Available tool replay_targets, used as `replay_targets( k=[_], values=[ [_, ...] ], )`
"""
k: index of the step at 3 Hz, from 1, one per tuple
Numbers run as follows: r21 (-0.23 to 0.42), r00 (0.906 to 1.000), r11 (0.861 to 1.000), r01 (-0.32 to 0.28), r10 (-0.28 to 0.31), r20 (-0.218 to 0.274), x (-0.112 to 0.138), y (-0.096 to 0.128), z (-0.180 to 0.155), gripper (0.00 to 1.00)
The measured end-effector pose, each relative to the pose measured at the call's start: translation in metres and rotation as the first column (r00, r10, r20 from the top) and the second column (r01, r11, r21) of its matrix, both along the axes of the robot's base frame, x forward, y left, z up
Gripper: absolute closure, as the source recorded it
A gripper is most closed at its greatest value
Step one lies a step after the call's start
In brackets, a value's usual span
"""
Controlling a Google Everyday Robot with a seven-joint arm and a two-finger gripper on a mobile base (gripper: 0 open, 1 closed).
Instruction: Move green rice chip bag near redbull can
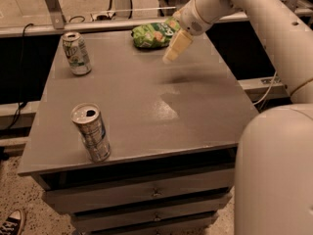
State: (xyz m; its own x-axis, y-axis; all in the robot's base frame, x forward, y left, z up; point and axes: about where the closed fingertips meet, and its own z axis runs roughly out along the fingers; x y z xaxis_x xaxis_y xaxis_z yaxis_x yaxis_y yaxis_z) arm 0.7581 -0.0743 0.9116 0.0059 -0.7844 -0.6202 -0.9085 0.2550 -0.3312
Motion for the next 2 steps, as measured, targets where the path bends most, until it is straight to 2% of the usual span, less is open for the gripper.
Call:
replay_targets(
  k=[1,2],
  values=[
    [0.092,0.9984,0.994,0.054,-0.055,0.014,0.041,0.013,0.003,0.0],
    [0.138,0.9895,0.981,0.134,-0.14,0.035,0.07,0.017,0.009,0.0]
  ],
)
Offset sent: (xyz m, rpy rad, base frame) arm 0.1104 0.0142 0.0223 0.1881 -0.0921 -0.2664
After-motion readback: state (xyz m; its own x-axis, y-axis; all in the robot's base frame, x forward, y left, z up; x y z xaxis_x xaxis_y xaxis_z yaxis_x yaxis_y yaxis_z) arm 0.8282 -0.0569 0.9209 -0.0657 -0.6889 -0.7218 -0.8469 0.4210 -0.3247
